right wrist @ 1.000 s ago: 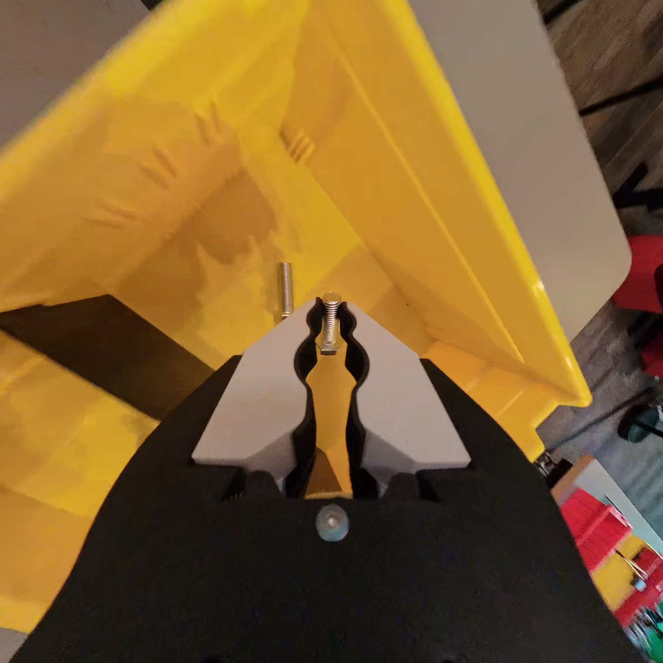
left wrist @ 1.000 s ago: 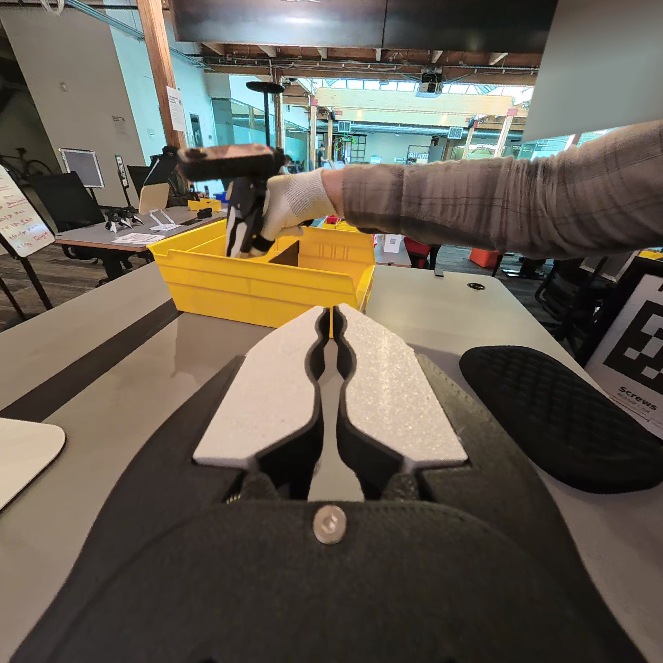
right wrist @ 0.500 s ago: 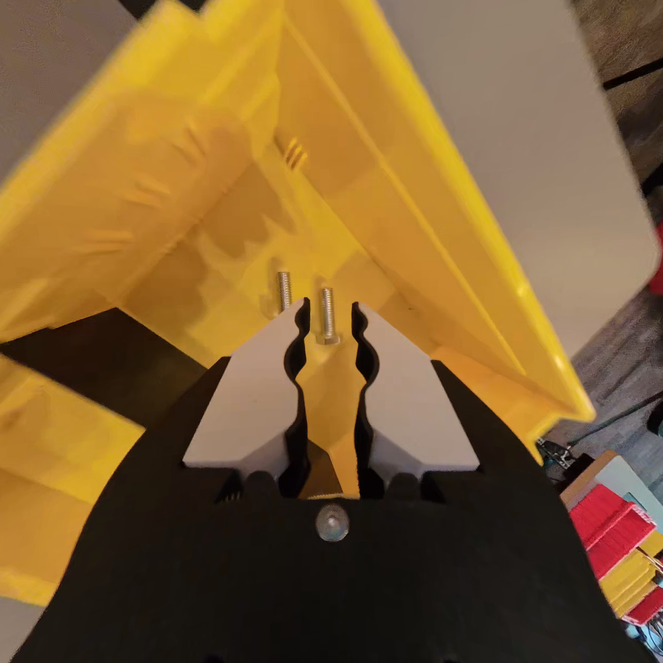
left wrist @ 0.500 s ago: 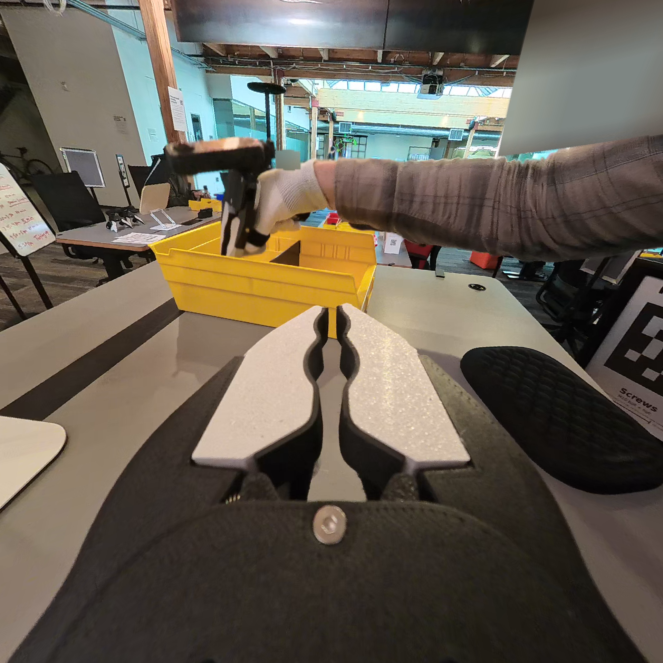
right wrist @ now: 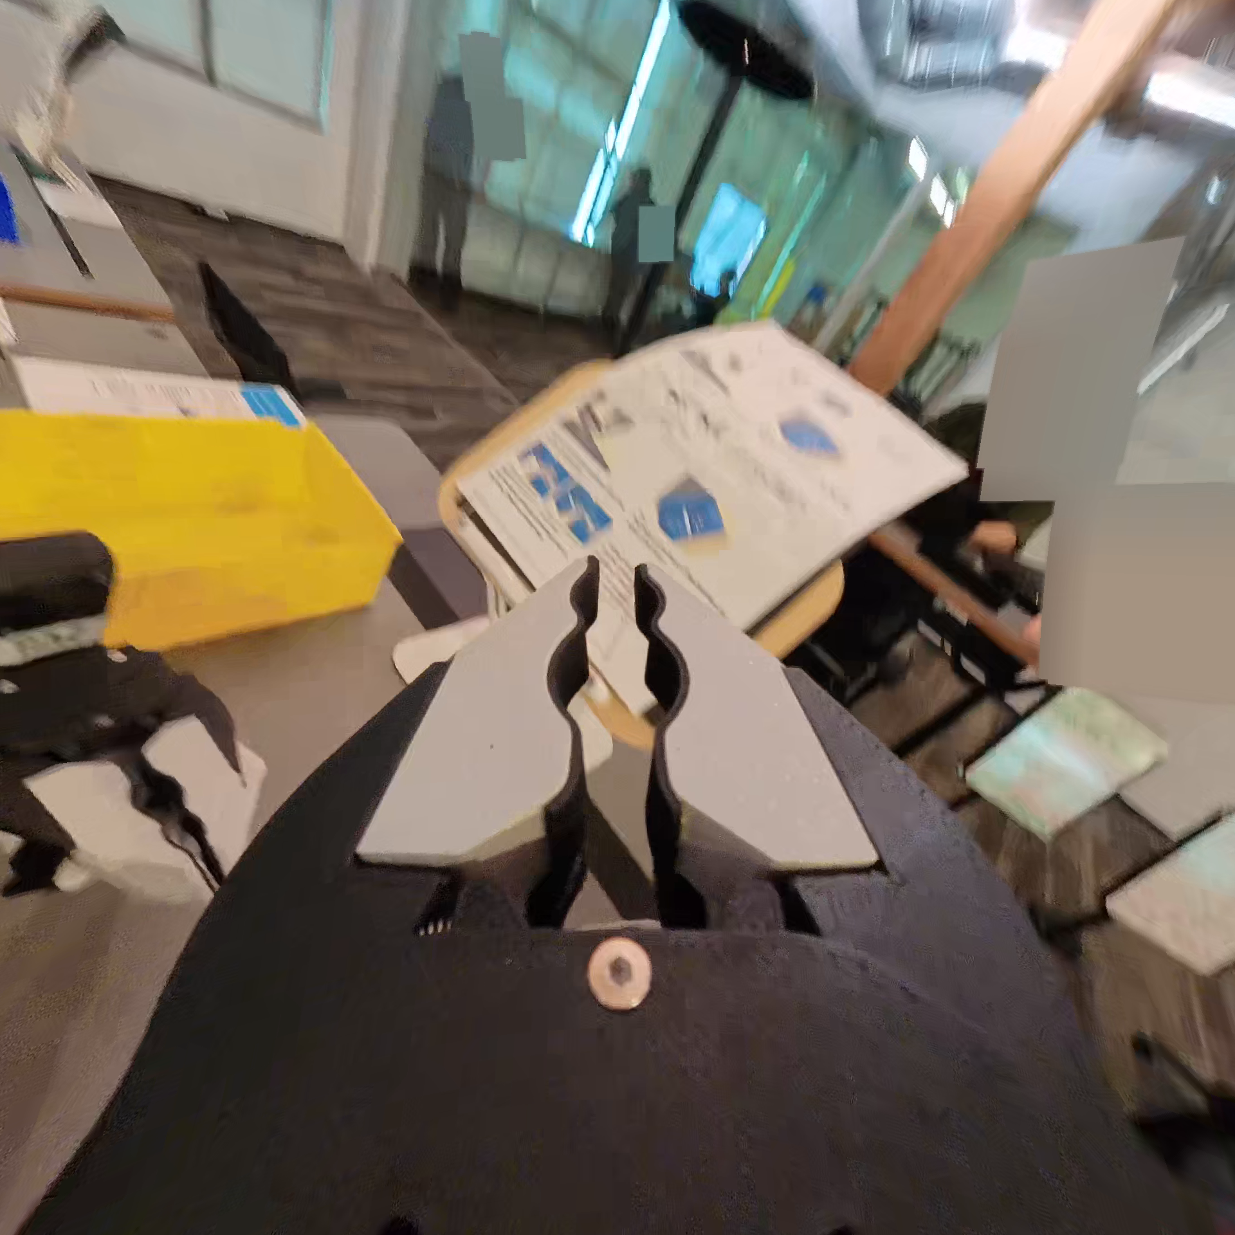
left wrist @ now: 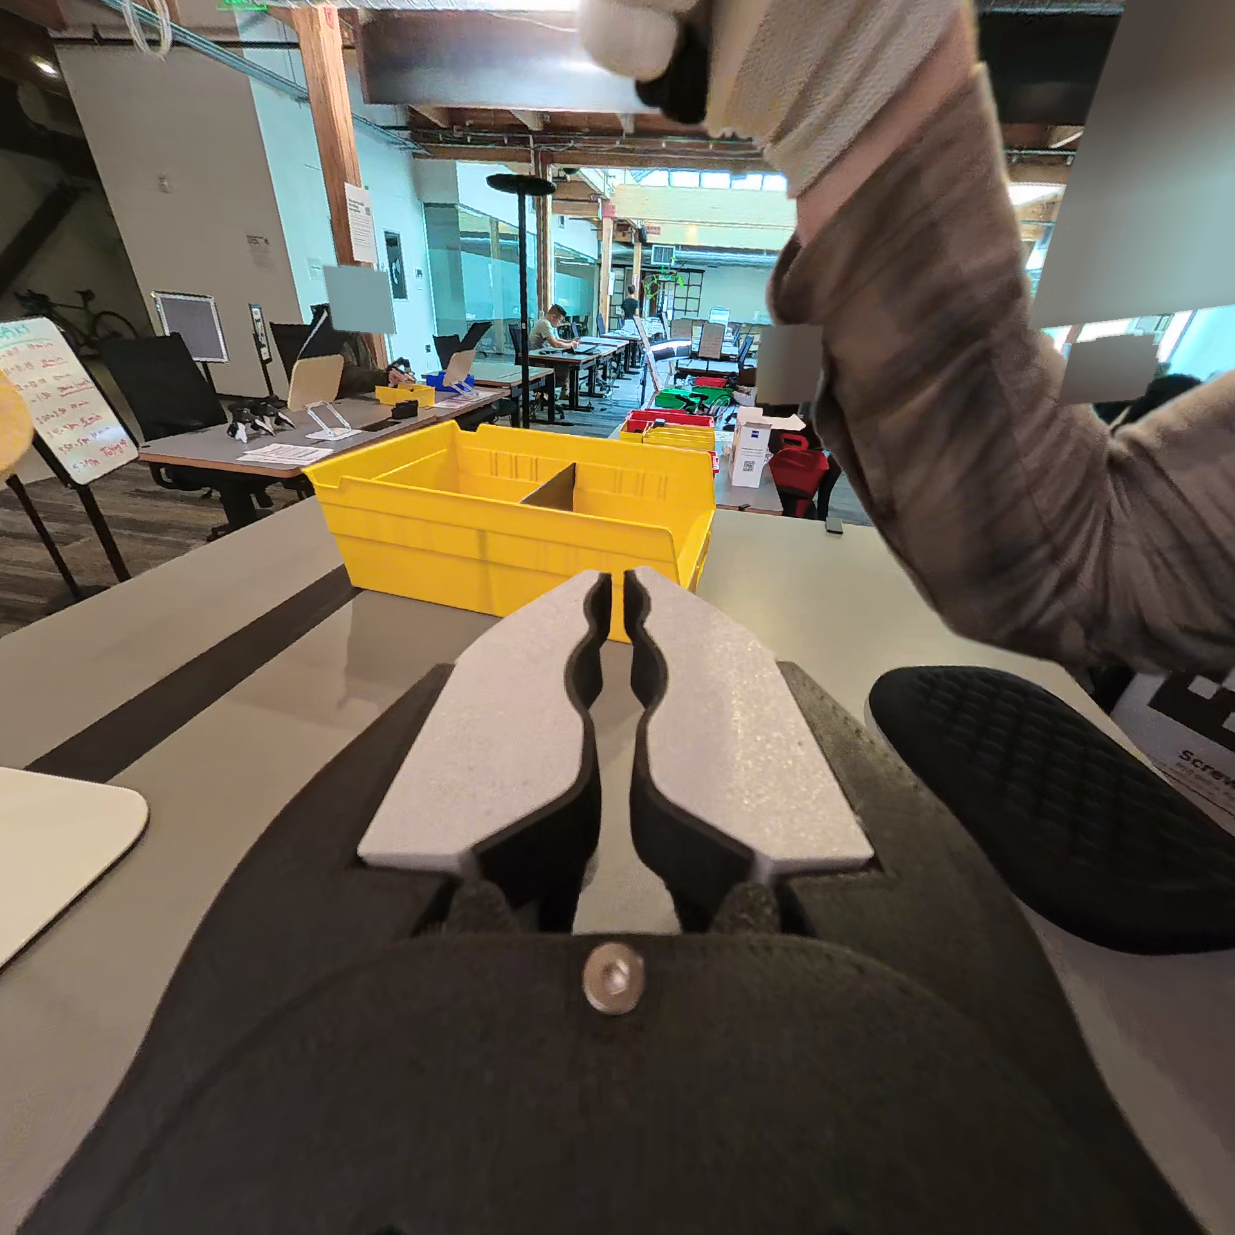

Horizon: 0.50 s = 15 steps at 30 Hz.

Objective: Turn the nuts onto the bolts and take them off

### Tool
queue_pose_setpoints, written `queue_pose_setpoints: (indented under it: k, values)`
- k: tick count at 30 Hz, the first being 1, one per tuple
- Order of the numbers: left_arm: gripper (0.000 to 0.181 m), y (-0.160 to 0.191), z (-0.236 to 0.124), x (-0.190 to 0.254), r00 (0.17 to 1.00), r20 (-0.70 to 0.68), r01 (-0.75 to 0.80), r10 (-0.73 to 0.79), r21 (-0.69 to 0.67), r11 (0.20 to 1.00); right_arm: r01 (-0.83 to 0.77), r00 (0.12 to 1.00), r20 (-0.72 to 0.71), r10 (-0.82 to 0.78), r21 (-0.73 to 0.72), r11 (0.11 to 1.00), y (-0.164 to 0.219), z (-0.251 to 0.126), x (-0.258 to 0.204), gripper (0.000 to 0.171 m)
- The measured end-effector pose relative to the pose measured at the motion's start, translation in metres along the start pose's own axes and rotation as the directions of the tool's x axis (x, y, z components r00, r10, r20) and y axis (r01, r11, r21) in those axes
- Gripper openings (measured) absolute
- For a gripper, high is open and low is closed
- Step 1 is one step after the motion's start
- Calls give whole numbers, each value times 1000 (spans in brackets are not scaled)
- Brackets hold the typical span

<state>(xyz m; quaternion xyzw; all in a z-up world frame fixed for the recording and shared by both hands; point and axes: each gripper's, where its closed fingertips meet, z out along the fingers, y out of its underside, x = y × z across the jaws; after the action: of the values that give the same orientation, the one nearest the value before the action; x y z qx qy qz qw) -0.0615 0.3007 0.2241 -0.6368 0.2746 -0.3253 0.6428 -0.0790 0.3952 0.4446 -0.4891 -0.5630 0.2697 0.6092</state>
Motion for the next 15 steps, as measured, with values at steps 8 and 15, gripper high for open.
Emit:
queue_pose_setpoints:
  k: [8, 15]
  values:
    - [5, -23, -8, -7, 998, 51, -24, 22, 42, 999, -70, 996, 78, 54, 228, 971, -23, -1, -54, 8]
    - [18, -79, -26, -4, 984, 134, -125, 118, 42, 991, -66, 996, 63, 56, 182, 981, 0, 5, -48, 8]
